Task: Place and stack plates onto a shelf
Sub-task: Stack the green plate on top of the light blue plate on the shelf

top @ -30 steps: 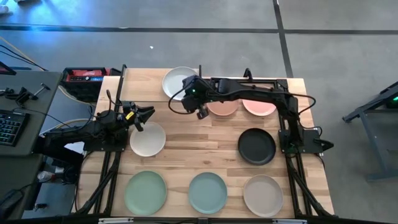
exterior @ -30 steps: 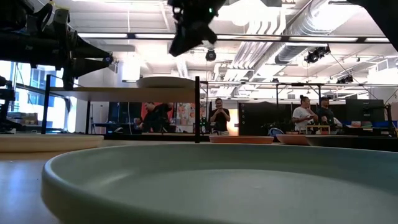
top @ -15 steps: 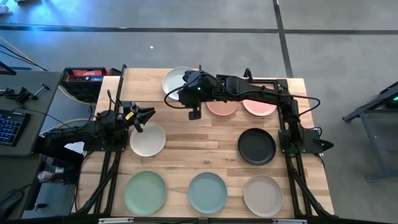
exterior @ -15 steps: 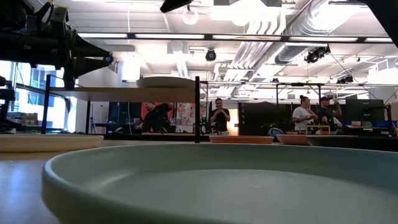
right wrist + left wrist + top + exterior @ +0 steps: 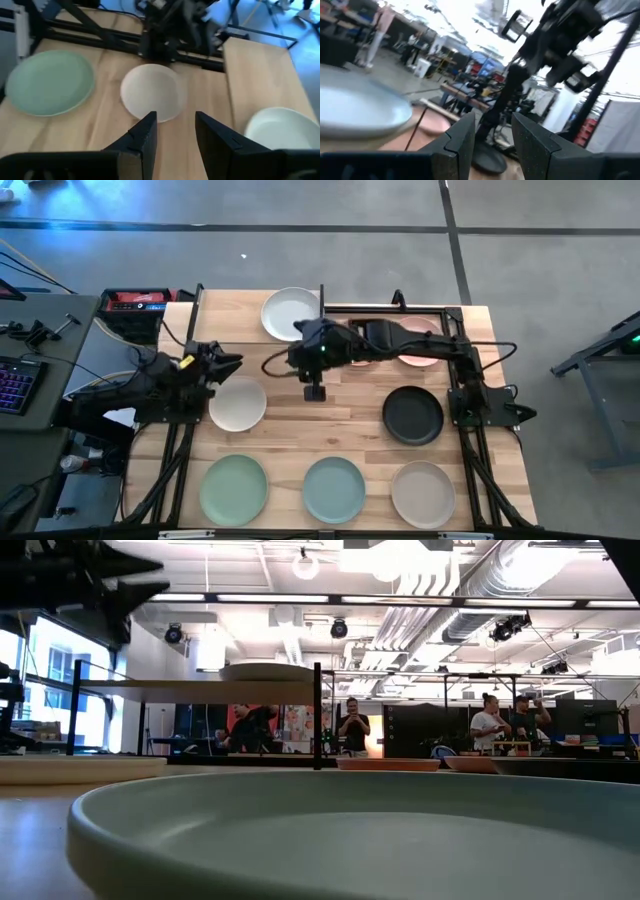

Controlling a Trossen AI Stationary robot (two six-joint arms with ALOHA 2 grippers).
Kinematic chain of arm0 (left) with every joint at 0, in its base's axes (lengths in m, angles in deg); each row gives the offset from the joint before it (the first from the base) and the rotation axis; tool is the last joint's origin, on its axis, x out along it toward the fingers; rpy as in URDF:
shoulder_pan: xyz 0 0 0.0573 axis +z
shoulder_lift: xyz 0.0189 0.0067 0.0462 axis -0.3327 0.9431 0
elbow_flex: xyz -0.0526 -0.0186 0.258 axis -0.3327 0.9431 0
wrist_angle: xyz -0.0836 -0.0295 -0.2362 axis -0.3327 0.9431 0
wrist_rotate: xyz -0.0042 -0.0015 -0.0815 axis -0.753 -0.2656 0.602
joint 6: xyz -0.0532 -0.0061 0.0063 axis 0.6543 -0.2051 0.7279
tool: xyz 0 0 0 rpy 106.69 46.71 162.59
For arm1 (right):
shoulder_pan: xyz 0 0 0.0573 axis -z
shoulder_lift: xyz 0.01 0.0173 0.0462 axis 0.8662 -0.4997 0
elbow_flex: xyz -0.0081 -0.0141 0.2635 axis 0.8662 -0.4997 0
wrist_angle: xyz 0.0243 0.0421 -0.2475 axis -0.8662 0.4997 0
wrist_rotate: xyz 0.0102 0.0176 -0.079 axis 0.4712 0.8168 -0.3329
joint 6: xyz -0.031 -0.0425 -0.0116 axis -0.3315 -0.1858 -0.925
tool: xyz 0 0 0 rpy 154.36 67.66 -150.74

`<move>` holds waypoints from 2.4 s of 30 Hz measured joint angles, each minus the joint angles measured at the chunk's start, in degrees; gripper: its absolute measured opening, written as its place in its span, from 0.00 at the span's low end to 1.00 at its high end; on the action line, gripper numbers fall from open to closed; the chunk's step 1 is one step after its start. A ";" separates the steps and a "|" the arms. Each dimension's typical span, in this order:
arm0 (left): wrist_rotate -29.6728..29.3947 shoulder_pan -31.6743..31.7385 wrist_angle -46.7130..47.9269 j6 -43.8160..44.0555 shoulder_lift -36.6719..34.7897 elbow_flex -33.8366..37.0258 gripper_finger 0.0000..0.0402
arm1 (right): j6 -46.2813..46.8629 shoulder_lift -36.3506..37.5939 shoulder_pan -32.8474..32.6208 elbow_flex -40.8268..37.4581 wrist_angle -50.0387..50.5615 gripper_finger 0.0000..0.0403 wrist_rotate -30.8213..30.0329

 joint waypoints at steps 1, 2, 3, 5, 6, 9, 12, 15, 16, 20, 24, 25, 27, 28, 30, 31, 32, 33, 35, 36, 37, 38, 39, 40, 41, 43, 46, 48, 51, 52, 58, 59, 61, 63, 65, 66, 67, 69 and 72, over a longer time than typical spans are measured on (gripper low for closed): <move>0.64 0.01 0.42 -0.70 0.17 -1.10 0.30 | 0.39 0.00 -0.70 0.00 0.00 0.28 -0.02; 1.42 0.01 1.00 -1.22 0.50 -2.23 0.30 | 1.16 0.00 -1.38 0.00 0.00 0.28 -0.30; 2.13 0.00 1.87 -1.70 0.84 -3.30 0.30 | 1.44 0.00 -2.02 0.00 -0.01 0.28 -0.98; 3.60 0.01 4.50 -2.61 2.15 -5.82 0.30 | 2.69 0.00 -3.26 0.00 -0.09 0.28 -2.77; 4.05 -0.01 5.98 -2.84 3.02 -7.21 0.30 | 3.09 0.00 -3.88 0.00 -0.09 0.28 -3.81; 4.99 -0.01 11.93 -3.79 6.44 -12.04 0.30 | 4.48 0.00 -5.39 0.00 -0.09 0.28 -6.00; 7.03 0.00 19.19 -6.13 10.64 -17.43 0.30 | 6.31 -0.01 -6.51 0.00 -0.09 0.28 -7.30; 9.67 -0.01 27.87 -8.66 14.68 -23.03 0.30 | 8.12 -0.02 -7.24 0.00 -0.08 0.28 -8.03; 10.58 -0.01 30.86 -9.51 16.09 -24.95 0.30 | 8.76 -0.02 -7.44 0.00 -0.03 0.28 -8.04; 13.68 -0.05 40.71 -12.08 20.92 -31.42 0.30 | 11.17 -0.02 -7.87 -0.02 0.61 0.28 -8.02; 15.22 -0.59 47.06 -13.32 25.19 -36.05 0.30 | 12.81 -0.04 -8.10 -0.20 2.31 0.28 -7.98; 15.74 -0.95 47.96 -13.60 26.15 -36.92 0.30 | 12.88 -0.04 -8.11 -0.20 2.89 0.28 -7.97; 16.65 -1.84 50.27 -13.62 27.87 -38.16 0.30 | 12.89 -0.04 -8.13 -0.20 4.08 0.28 -7.93; 16.78 -2.41 50.92 -13.59 28.77 -38.67 0.30 | 12.92 -0.04 -8.11 -0.22 4.69 0.28 -7.91; 16.76 -3.91 52.20 -13.01 30.52 -39.48 0.30 | 12.88 -0.04 -8.11 -0.22 5.66 0.28 -7.89; 16.76 -4.85 52.90 -12.37 31.37 -39.62 0.30 | 12.87 -0.04 -8.11 -0.22 6.13 0.28 -7.87; 16.78 -5.89 53.52 -11.33 32.25 -39.75 0.30 | 12.85 -0.04 -8.11 -0.22 6.68 0.28 -7.84; 16.78 -7.15 53.80 -10.49 33.19 -39.81 0.30 | 12.83 -0.04 -8.11 -0.22 7.27 0.28 -7.80; 16.80 -9.88 54.69 -8.62 35.39 -39.81 0.30 | 12.72 -0.04 -8.11 -0.22 8.51 0.28 -7.80; 16.80 -11.38 54.80 -7.87 36.71 -39.81 0.30 | 12.32 -0.04 -8.11 -0.22 9.09 0.28 -7.80; 16.80 -12.88 54.70 -6.99 37.97 -39.81 0.30 | 11.61 -0.04 -8.08 -0.22 9.79 0.28 -7.80; 16.79 -14.36 54.69 -6.55 39.26 -39.81 0.30 | 11.05 -0.04 -8.07 -0.22 10.44 0.28 -7.80; 16.79 -15.84 54.73 -6.27 40.60 -39.77 0.30 | 10.27 -0.04 -8.07 -0.22 11.03 0.28 -7.80; 16.80 -17.28 54.76 -5.86 41.98 -39.76 0.30 | 9.97 -0.04 -8.07 -0.22 11.62 0.28 -7.80; 16.81 -18.66 54.69 -5.37 43.24 -39.76 0.30 | 9.86 -0.04 -8.07 -0.22 12.23 0.28 -7.80; 16.82 -21.29 54.69 -4.93 45.84 -39.76 0.30 | 9.79 -0.05 -8.07 -0.22 13.45 0.28 -7.80; 16.81 -24.53 54.54 -2.85 49.40 -39.76 0.30 | 9.79 -0.06 -8.07 -0.22 14.77 0.28 -7.80; 16.72 -26.55 54.56 -1.07 51.67 -39.76 0.30 | 9.79 -0.07 -8.07 -0.22 15.51 0.28 -7.80; 16.31 -29.71 54.52 0.98 54.94 -39.76 0.30 | 9.77 -0.07 -8.07 -0.24 16.46 0.28 -7.80; 16.22 -30.73 54.52 1.52 56.04 -39.76 0.30 | 9.79 -0.07 -8.07 -0.24 16.74 0.28 -7.80; 13.20 -36.06 54.47 3.49 63.06 -39.76 0.30 | 9.79 -0.07 -8.07 -0.24 17.51 0.28 -6.16; 13.00 -36.59 54.47 3.76 64.31 -39.76 0.30 | 9.79 -0.07 -8.07 -0.24 17.51 0.28 -5.81; 13.18 -37.44 54.19 4.16 66.62 -39.76 0.30 | 9.77 -0.07 -8.07 -0.24 17.51 0.28 -5.29; 13.22 -38.32 53.40 4.76 68.83 -39.76 0.30 | 9.77 -0.07 -8.09 -0.24 17.53 0.28 -4.96; 13.28 -39.05 52.70 4.99 70.77 -39.76 0.30 | 9.77 -0.07 -8.09 -0.24 17.62 0.28 -4.96; 13.29 -39.39 51.96 5.02 71.73 -39.76 0.30 | 9.77 -0.07 -8.09 -0.24 17.75 0.28 -4.96; 13.31 -39.71 51.72 5.11 72.58 -39.76 0.30 | 9.77 -0.07 -8.09 -0.26 17.89 0.28 -4.98; 13.31 -40.20 51.95 5.61 74.19 -39.76 0.30 | 9.77 -0.07 -8.09 -0.26 17.96 0.28 -4.96; 13.25 -40.70 51.86 6.54 76.43 -39.76 0.30 | 9.77 -0.07 -8.09 -0.26 18.27 0.28 -4.97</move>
